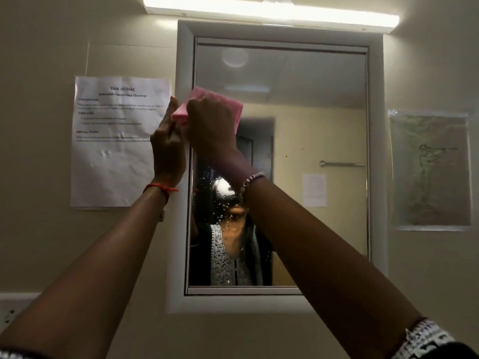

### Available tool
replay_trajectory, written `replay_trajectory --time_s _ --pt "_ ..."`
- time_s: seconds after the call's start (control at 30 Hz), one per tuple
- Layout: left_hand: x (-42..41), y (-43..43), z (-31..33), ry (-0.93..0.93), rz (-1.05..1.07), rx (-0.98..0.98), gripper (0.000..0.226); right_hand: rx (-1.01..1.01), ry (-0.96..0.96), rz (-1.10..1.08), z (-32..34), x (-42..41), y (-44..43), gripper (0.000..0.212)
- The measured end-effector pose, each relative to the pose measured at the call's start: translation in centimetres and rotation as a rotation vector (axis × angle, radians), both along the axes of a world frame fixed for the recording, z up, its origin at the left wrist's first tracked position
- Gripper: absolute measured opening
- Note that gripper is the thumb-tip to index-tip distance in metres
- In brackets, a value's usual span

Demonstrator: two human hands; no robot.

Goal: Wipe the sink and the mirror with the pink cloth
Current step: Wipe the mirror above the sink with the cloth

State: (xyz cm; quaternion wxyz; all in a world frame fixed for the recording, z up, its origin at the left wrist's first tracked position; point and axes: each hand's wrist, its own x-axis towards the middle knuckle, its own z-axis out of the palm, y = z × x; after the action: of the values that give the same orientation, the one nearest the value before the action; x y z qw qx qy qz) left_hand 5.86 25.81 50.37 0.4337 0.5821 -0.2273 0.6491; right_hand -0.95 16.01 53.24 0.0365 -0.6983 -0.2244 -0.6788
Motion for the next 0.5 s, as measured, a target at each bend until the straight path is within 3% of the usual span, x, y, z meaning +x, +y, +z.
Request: replay_trajectory --time_s 0.17,0.33,0.5 --pt "-1.6 -0.3 -0.1 -0.021 -0.095 -0.021 0.043 -0.316 0.095 -0.12 -1.0 1.5 -2.8 0.041" --pt "-1.4 -0.3 -0.1 -0.001 0.012 0.019 0.046 -0.56 0.136 -0.262 -1.0 2.2 -5.6 0.053" --pt "-1.7 -1.0 -0.3 0.046 0.091 0.018 0.051 -0.654 0.129 -0.166 -1.4 2.0 -9.9 0.048"
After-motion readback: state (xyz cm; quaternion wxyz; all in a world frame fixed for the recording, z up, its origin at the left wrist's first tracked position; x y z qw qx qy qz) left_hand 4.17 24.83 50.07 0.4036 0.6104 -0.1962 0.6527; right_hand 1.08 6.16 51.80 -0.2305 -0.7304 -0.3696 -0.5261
